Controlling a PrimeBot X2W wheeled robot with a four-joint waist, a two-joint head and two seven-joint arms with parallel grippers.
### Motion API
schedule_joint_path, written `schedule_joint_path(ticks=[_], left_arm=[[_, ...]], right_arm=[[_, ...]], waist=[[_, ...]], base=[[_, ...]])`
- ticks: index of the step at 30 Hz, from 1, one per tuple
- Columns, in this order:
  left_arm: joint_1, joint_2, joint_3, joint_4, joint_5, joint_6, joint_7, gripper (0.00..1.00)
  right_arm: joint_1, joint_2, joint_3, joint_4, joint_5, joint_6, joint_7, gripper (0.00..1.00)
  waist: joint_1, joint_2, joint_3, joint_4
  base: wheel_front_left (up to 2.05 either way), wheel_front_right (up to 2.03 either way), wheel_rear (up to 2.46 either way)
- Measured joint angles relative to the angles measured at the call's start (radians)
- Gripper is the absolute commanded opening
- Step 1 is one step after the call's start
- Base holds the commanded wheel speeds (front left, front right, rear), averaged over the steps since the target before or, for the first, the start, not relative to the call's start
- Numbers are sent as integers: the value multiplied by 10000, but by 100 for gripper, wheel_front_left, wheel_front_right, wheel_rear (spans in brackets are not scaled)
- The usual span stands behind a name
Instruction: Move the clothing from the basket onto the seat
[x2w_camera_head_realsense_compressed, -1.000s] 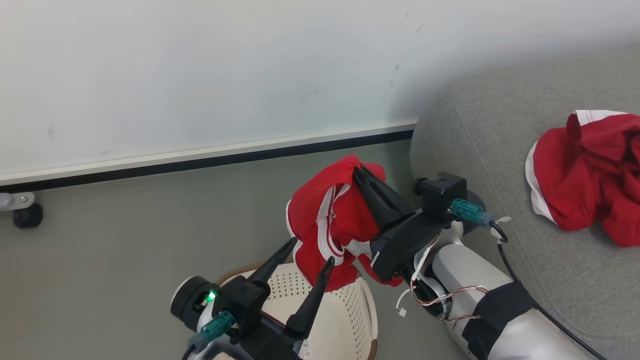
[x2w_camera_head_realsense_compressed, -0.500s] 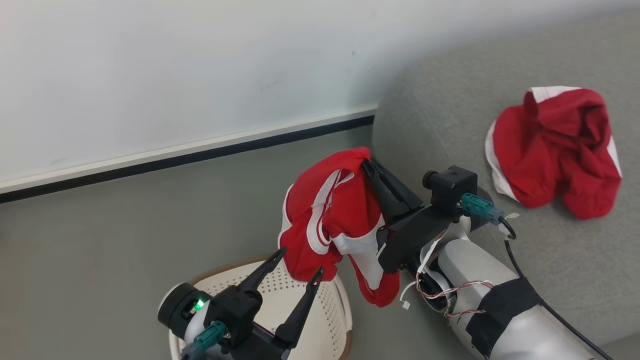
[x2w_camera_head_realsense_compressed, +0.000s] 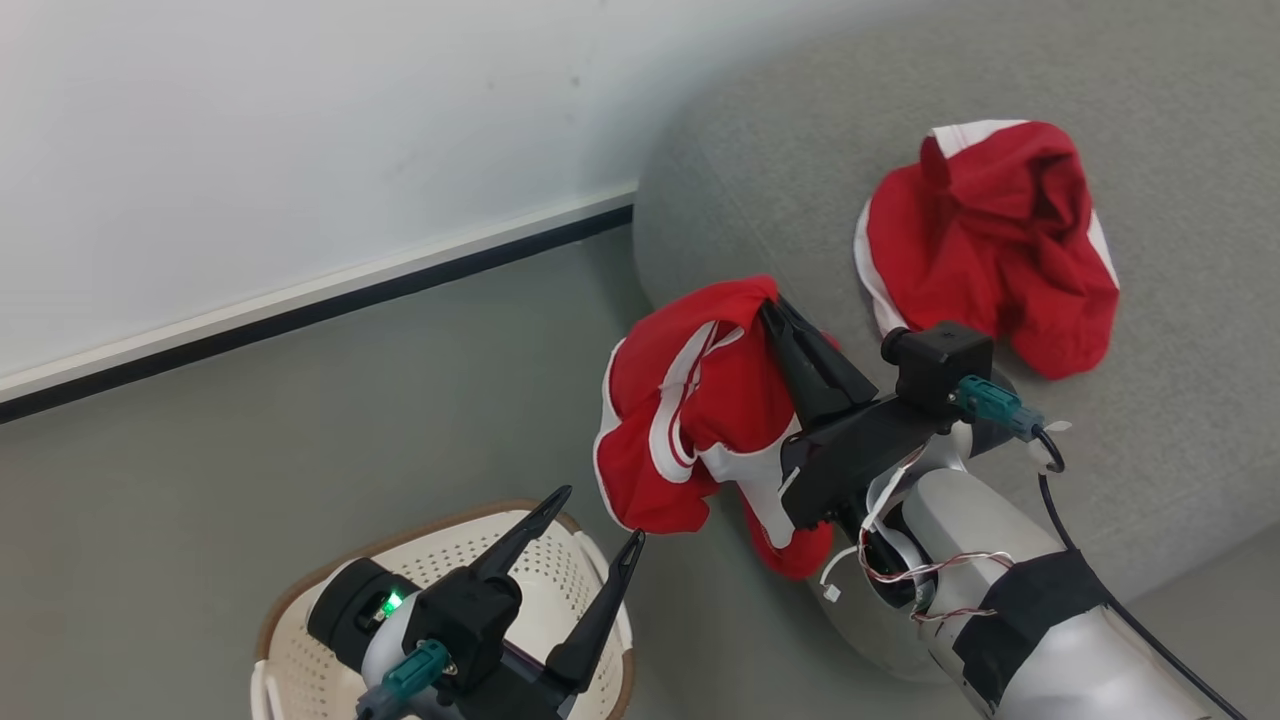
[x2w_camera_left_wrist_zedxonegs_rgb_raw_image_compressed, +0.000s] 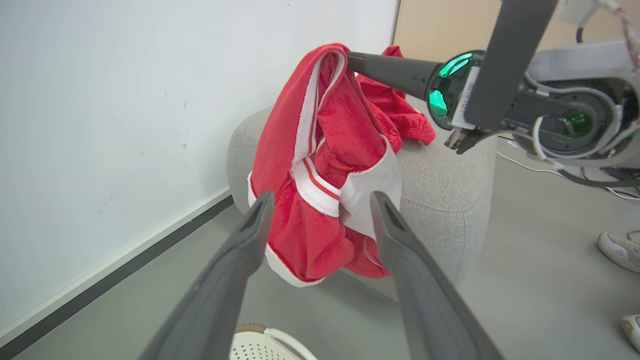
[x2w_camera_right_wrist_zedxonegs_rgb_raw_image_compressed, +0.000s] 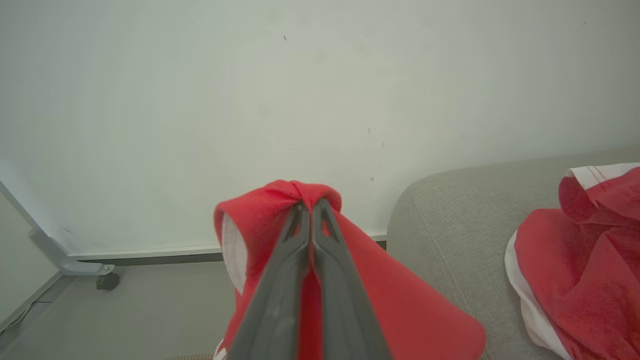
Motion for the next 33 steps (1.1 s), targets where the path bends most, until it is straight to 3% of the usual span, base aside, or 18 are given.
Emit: schedule_joint_path(ticks=[19, 28, 33], left_arm=[[-251, 186, -46, -288, 107, -2, 261, 100], [-448, 226, -69, -384, 161, -10, 395, 100], [-637, 238, -132, -408, 163, -17, 464, 100]], right_arm=[[128, -414, -1212, -748, -100, -441, -4, 0], [-57, -704, -1875, -970, -194, -531, -4, 0], [-729, -1170, -2460, -1005, -236, -608, -4, 0]], waist=[[-2, 0, 596, -1306], [-1, 0, 900, -1526], [-1, 0, 1044, -1488]], base=[[0, 0, 0], [0, 0, 0], [0, 0, 0]])
